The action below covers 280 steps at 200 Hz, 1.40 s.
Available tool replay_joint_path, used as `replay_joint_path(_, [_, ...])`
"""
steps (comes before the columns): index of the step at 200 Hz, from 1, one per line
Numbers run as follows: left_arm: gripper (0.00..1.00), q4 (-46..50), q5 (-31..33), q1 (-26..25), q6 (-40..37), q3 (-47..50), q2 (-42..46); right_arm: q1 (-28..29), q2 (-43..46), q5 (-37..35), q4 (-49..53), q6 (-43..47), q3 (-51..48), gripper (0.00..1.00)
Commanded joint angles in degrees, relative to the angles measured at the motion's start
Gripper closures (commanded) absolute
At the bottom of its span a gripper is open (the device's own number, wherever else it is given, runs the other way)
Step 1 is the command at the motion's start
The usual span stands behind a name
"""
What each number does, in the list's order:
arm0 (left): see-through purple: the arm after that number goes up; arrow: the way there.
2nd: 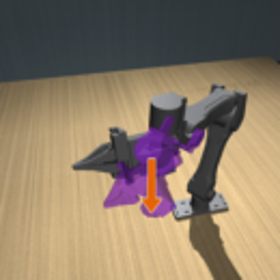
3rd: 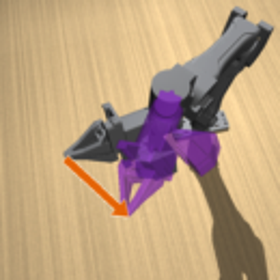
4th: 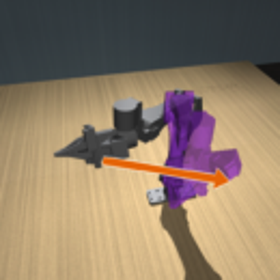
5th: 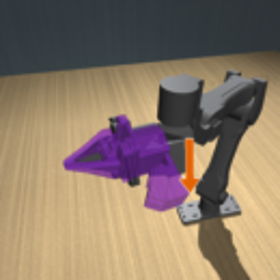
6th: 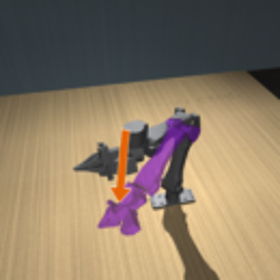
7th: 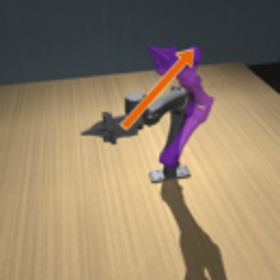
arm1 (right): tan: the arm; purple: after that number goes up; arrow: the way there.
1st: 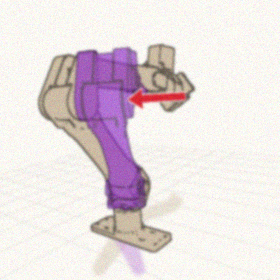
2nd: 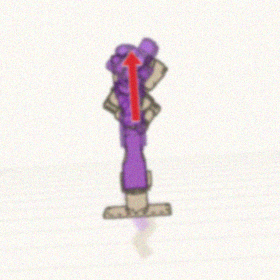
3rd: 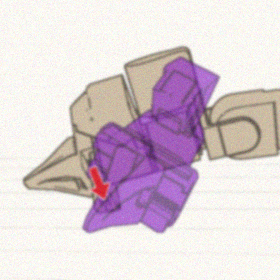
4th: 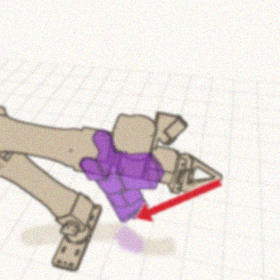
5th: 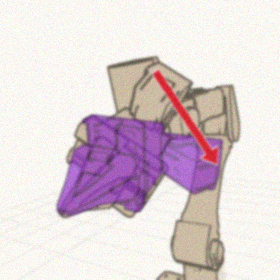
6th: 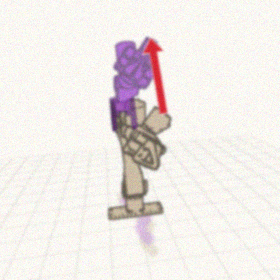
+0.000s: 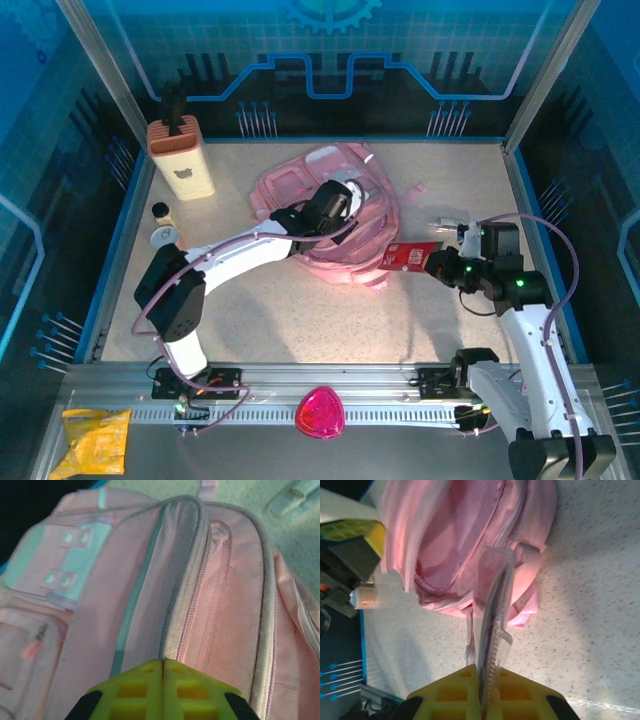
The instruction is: Pack books, pencil case, and school supplies into a backpack
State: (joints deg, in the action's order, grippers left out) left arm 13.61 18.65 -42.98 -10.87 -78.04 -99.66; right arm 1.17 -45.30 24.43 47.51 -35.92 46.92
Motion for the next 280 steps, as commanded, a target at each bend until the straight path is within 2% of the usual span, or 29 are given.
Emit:
replay_joint_path(1, [1.0, 2.2, 1.6, 1.2, 0.8, -4.1, 5.1, 1.3, -1.9, 6.8, -6.5, -2.7, -2.1, 0.99])
replay_joint_path(23, [1.0, 3.8, 1.5, 1.6, 1.5, -5.2, 6.5, 6.6, -5.6, 6.8, -18.4, -6.9, -3.3, 0.98])
replay_joint_path(44, [1.0, 4.3, 1.5, 1.7, 1.8, -5.6, 7.8, 11.0, -12.9, 8.0, -31.9, -11.5, -3.6, 0.97])
replay_joint_path(58, [1.0, 4.9, 1.6, 1.8, 2.3, -6.1, 8.4, 13.5, -18.1, 5.1, -38.1, -12.0, -2.9, 0.98])
replay_joint_path(86, [1.0, 5.7, 1.9, 2.0, 3.3, -7.6, 8.9, 14.7, -29.6, 2.0, -56.5, -15.1, -3.3, 0.97])
replay_joint_path(126, [1.0, 7.0, 1.9, 2.4, 5.4, -8.0, 9.6, 18.7, -44.9, -2.4, -71.3, -15.6, 1.9, 0.95])
replay_joint_path(139, [1.0, 8.0, 1.6, 3.0, 7.2, -7.3, 9.9, 18.8, -46.3, -0.7, -77.9, -17.4, 1.3, 0.95])
replay_joint_path(152, [1.0, 9.1, 1.0, 3.6, 9.1, -6.0, 10.5, 19.0, -45.4, -1.4, -83.7, -18.7, -1.3, 0.89])
replay_joint_path(176, [1.0, 8.4, 0.5, 5.5, 14.5, -2.5, 12.3, 20.8, -45.4, -7.4, -80.1, -15.3, -1.1, 0.82])
replay_joint_path(196, [1.0, 7.6, -2.7, 7.4, 18.9, -0.7, 13.9, 22.0, -48.7, -10.4, -82.7, -14.4, -0.3, 0.78])
replay_joint_path(213, [1.0, 7.3, -4.1, 8.3, 21.7, 0.4, 15.1, 21.9, -51.4, -11.5, -82.3, -13.6, 1.2, 0.65])
replay_joint_path(236, [0.98, 8.1, -5.0, 8.7, 22.9, 0.9, 16.0, 22.4, -52.6, -12.6, -78.1, -11.0, 2.5, 0.58])
replay_joint_path(265, [0.97, 8.1, -6.6, 8.9, 24.0, 1.6, 16.3, 22.8, -49.1, -12.9, -72.8, -8.6, 1.0, 0.46])
replay_joint_path(280, [0.97, 8.2, -7.2, 8.9, 24.4, 1.7, 16.4, 23.3, -46.1, -14.9, -66.0, -6.7, 0.6, 0.41])
